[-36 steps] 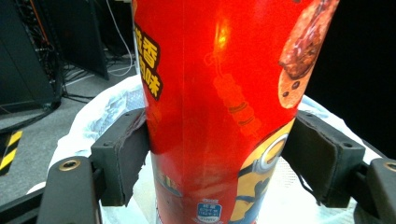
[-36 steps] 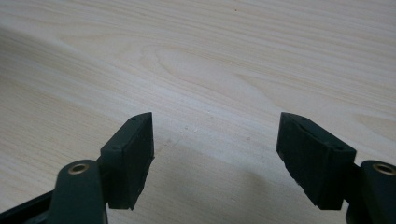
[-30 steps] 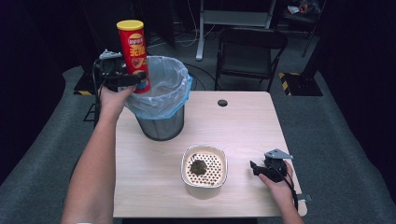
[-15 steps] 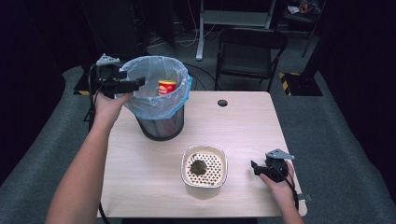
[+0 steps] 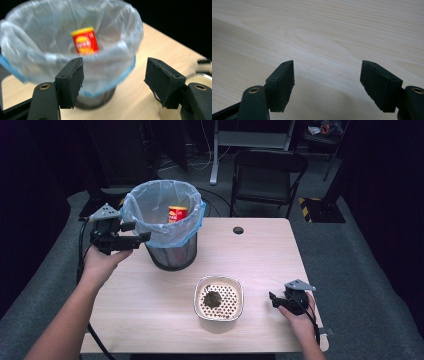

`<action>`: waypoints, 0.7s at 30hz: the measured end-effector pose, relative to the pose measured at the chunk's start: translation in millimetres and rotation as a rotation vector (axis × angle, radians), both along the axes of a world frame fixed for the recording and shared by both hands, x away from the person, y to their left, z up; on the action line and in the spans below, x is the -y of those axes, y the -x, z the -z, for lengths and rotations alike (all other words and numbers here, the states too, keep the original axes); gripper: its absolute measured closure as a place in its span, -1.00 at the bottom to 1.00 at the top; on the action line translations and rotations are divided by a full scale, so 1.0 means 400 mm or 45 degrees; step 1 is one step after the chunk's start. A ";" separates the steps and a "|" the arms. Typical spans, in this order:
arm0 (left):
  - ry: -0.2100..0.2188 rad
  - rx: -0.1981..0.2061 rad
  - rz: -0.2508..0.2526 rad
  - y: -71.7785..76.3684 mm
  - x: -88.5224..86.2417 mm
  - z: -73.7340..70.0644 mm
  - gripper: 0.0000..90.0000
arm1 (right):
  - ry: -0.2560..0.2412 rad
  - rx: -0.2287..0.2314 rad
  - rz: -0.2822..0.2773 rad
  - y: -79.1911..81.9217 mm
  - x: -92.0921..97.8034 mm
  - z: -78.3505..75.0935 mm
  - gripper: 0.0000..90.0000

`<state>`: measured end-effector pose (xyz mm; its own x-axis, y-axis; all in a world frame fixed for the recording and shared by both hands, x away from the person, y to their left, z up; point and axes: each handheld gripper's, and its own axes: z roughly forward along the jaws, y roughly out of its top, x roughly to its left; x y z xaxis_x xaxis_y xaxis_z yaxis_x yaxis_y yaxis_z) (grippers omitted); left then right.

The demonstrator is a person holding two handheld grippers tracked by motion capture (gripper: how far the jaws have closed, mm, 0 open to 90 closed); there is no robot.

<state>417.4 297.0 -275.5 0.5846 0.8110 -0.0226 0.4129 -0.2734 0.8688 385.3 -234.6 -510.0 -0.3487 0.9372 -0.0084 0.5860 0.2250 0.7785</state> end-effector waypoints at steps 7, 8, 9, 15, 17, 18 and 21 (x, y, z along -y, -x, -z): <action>0.017 -0.049 0.007 0.044 -0.021 0.058 -0.34 | 0.013 -0.002 -0.008 0.000 -0.004 0.001 -0.40; 0.017 -0.049 0.007 0.044 -0.021 0.058 -0.34 | 0.015 0.000 -0.012 -0.001 -0.003 0.002 -0.40; 0.012 -0.056 0.010 0.054 -0.024 0.074 -0.34 | 0.015 0.000 -0.012 -0.001 -0.003 0.002 -0.40; 0.006 -0.080 0.018 0.076 -0.022 0.131 -0.33 | 0.019 0.001 -0.005 -0.001 -0.002 0.002 -0.40; -0.002 -0.076 0.010 0.080 -0.020 0.145 -0.33 | 0.013 0.000 0.003 -0.001 -0.003 0.002 -0.40; 0.005 -0.083 0.012 0.086 -0.020 0.163 -0.33 | 0.015 -0.001 0.002 -0.001 -0.002 0.001 -0.40; 0.011 -0.097 0.009 0.094 -0.020 0.198 -0.33 | 0.014 0.002 -0.003 0.000 -0.002 0.001 -0.40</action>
<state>379.7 305.1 -354.5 0.5864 0.8066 -0.0743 0.4762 -0.2691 0.8371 385.5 -233.9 -510.6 -0.3508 0.9363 -0.0189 0.5843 0.2346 0.7769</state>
